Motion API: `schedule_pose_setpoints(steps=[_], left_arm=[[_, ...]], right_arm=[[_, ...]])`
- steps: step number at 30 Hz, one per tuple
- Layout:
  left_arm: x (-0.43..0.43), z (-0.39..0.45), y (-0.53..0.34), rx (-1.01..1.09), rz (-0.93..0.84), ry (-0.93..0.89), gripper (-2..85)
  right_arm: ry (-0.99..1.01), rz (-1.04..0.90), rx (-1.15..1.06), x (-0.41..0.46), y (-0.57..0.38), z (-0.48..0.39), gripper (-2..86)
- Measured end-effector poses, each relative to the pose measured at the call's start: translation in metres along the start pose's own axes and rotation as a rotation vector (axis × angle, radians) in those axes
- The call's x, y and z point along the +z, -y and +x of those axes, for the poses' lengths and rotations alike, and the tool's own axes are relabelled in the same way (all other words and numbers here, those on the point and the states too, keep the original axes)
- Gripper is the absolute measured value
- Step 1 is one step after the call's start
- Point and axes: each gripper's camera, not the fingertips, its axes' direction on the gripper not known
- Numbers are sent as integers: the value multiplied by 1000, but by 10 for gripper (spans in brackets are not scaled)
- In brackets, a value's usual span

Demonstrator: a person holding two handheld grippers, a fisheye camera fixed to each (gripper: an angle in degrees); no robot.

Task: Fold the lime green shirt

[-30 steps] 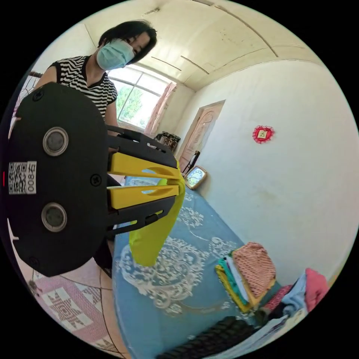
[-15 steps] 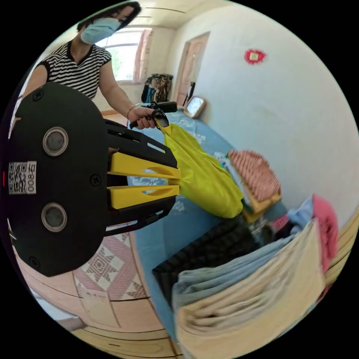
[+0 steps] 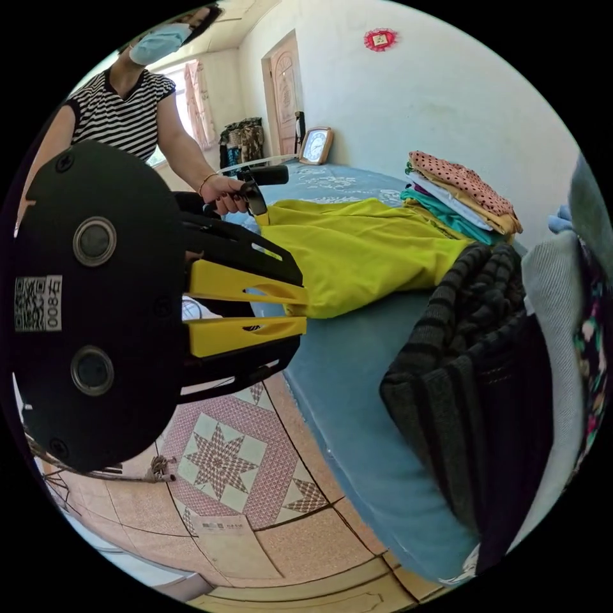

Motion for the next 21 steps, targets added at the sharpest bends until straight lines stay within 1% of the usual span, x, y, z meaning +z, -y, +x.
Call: schedule_pose_setpoints(steps=[4, 6, 9, 11, 12, 14, 16, 18, 20, 21], left_arm=[[-26, -24, -1, -9, 4, -57, 51], [-41, -31, -5, -4, 1, -72, 60], [-73, -42, -16, 3, 8, -75, 67], [-92, -49, -24, -2, 23, -82, 68], [-106, -53, -29, 5, 40, -84, 68], [-123, -56, -35, 12, 59, -78, 68], [-141, -55, -37, 37, 74, -85, 68], [-152, -50, -37, 73, 83, -73, 68], [-162, -43, -36, 108, 93, -68, 68], [-168, -40, -36, 127, 100, -55, 69]], right_arm=[[53, 81, 39, 15, -17, 10, 69], [50, 129, 67, 18, -30, 14, 85], [-73, 215, 77, 21, -59, 4, 90], [-215, 272, 57, 28, -79, -21, 88], [-235, 297, 41, 29, -83, -30, 88], [-284, 383, -68, 42, -90, -77, 89], [-303, 416, -182, 57, -81, -121, 93], [-314, 430, -308, 78, -64, -169, 99], [-353, 428, -486, 114, -34, -235, 103], [-366, 426, -522, 124, -27, -250, 103]])
